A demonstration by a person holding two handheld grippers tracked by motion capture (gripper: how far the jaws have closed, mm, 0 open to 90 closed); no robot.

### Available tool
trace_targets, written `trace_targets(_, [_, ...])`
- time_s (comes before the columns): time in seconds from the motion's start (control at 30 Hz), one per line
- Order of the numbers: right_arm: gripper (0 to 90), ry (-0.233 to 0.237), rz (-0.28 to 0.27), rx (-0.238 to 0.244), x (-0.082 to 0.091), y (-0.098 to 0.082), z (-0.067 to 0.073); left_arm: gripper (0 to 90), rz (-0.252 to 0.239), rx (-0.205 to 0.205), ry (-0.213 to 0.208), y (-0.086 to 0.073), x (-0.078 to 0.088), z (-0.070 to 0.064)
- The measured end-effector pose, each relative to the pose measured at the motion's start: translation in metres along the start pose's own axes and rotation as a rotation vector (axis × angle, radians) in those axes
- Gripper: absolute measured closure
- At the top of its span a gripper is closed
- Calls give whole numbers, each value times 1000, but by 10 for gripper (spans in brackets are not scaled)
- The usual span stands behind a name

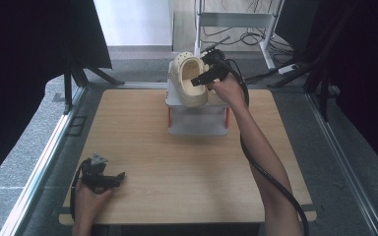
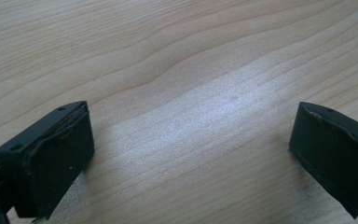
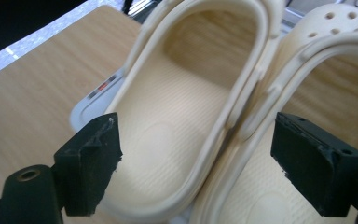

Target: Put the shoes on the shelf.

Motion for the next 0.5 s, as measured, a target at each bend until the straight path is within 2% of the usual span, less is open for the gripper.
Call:
trace_targets(0.1, [142,22,10,19,5,-8,5,0,0,5,-3,0,0,-1])
trace_targets(0.23, [126,48,-3,32,10,-20,10,0,0,4,-1,0,0,0])
trace_targets(0.5, [56,83,-13,42,23,-43,10,0,-6,5,6,0,-1,0])
Point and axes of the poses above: each handheld gripper's, and its own axes: x roughly backward along the jaws, y roughly out of its top, z roughly to its left, the point moved 5 cm from there along -x, roughly forward along the jaws, and after that the axes turned 8 degrees about z, right-handed, at the moved point
